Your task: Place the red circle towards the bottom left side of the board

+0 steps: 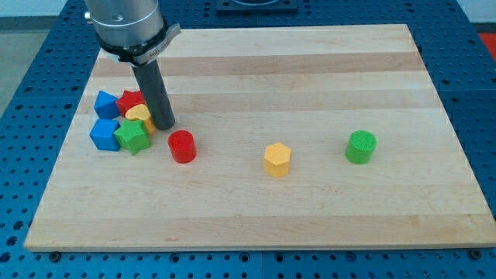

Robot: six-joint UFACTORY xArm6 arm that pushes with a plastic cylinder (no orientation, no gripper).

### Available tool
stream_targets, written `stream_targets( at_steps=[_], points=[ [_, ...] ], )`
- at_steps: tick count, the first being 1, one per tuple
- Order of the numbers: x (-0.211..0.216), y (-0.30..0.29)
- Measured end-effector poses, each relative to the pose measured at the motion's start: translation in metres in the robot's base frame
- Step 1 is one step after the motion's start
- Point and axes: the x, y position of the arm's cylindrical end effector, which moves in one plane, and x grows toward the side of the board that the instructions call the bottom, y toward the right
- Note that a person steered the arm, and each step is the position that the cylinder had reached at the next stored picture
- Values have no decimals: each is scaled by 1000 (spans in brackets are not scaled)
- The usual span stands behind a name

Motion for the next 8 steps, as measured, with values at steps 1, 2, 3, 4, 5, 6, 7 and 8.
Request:
stream_targets(
  at_steps=[1,2,3,4,5,6,7,8],
  points=[
    [21,11],
    [21,13],
    [21,16],
    [39,22],
    [8,22],
    [22,39],
    [26,43],
    [61,56]
  ],
)
